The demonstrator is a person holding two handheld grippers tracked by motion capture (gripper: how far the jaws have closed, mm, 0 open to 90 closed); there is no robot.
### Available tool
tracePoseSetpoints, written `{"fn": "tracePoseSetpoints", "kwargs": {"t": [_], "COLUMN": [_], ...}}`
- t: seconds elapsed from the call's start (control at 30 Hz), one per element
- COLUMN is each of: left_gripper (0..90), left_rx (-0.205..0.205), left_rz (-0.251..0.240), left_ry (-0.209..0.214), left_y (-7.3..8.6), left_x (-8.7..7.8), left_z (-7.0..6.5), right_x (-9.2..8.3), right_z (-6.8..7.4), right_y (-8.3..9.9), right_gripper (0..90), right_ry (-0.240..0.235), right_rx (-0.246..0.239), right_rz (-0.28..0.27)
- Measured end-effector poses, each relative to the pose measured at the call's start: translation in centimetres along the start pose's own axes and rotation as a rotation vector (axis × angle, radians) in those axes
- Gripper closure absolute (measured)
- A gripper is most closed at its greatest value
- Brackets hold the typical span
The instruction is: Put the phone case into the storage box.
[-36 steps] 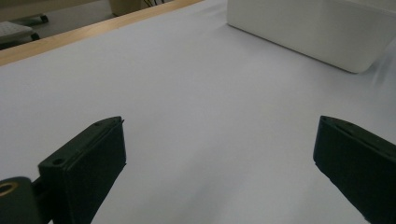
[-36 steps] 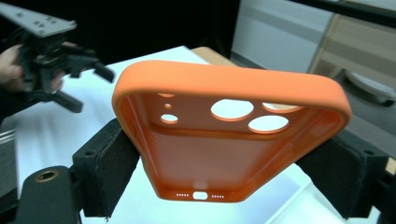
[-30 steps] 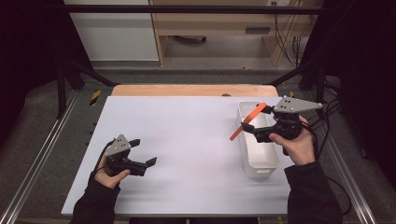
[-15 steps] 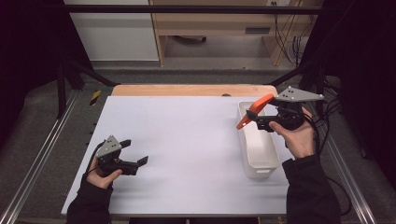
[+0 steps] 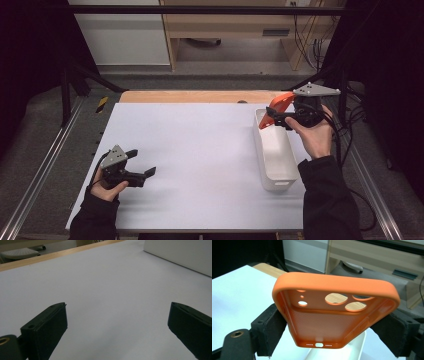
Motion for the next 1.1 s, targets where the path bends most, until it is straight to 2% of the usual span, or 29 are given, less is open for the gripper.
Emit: {"fn": "tracePoseSetpoints", "kwargs": {"t": [0.43, 0.87, 1.1], "left_gripper": [2.0, 2.0, 2.0], "left_rx": [0.001, 0.004, 0.007], "left_rz": [-0.001, -0.002, -0.002], "left_ry": [0.004, 0.007, 0.007], "left_y": [0.2, 0.3, 0.2], "left_x": [0.1, 0.2, 0.3], "left_z": [0.1, 0.0, 0.0], "right_x": [2.1, 3.8, 4.6], "right_z": [-1.8, -3.0, -3.6], "right_y": [-0.8, -1.2, -1.2], "right_gripper": [15.7, 15.7, 15.7], "right_ry": [0.098, 0.168, 0.203], "right_rx": [0.045, 0.106, 0.123], "right_rz": [0.028, 0.037, 0.055]}}
Point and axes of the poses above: each handheld gripper's, and its own axes: x roughly forward along the jaws, y roughly out of its underside, z roughly to its left, the point moved 9 cm from there along x, roughly forward along the jaws, and after that the axes turned 13 degrees about x, right-handed, at the moved point
